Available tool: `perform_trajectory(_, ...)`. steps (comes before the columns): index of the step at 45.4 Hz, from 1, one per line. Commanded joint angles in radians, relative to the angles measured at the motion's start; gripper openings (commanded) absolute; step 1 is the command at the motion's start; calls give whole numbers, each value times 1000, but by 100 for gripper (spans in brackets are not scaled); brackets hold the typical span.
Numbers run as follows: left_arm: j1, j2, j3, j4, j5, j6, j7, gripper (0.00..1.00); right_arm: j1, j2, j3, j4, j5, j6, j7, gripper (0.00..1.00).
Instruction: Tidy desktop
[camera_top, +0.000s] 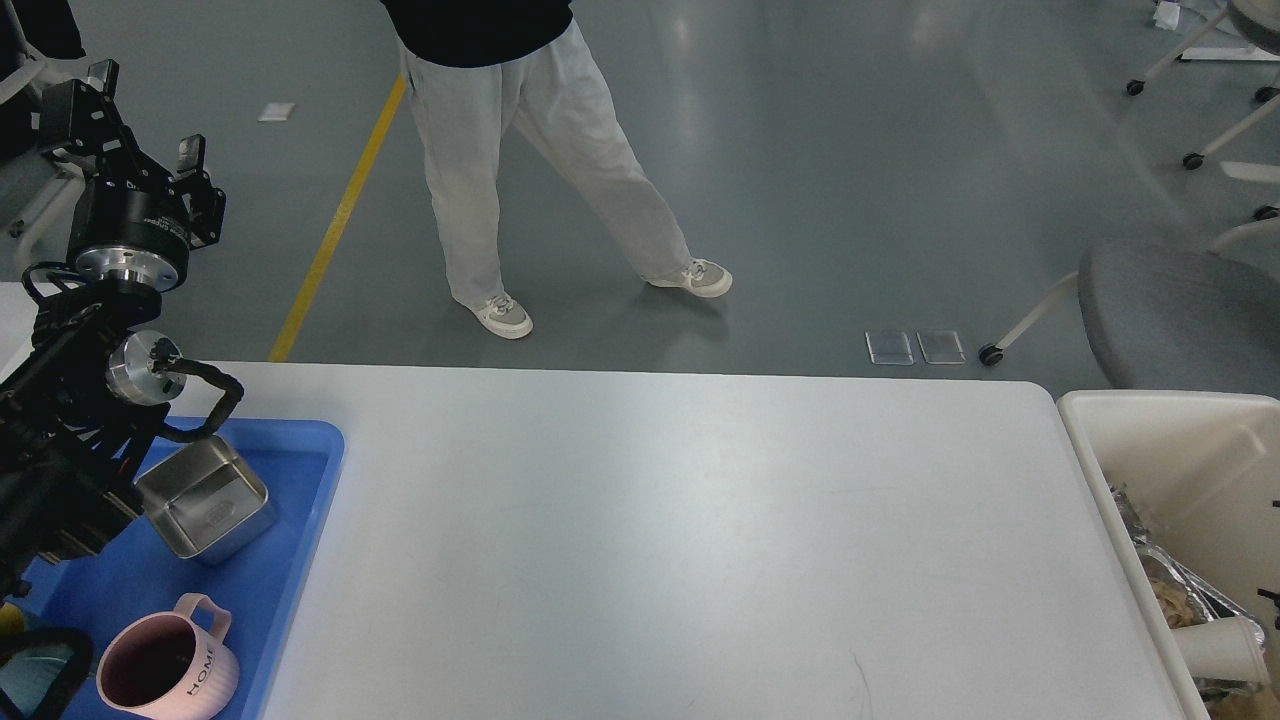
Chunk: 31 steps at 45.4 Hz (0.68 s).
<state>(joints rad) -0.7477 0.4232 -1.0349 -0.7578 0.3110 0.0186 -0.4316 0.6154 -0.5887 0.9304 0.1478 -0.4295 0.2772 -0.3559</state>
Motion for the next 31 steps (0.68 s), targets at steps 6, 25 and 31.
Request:
perform_trajectory(6,-4,0,-25,0,-220,-15,132,97,210,165,182,3,31,-111,46,100)
perform_trajectory(25,-1,-11,-20,63,-259,-184,148,97,271,375,297,13,41,-105,408,100)
perform_trajectory(31,-1,-12,-10,80,-259,-267,148,97,270,395,318,21,87,-73,453,100)
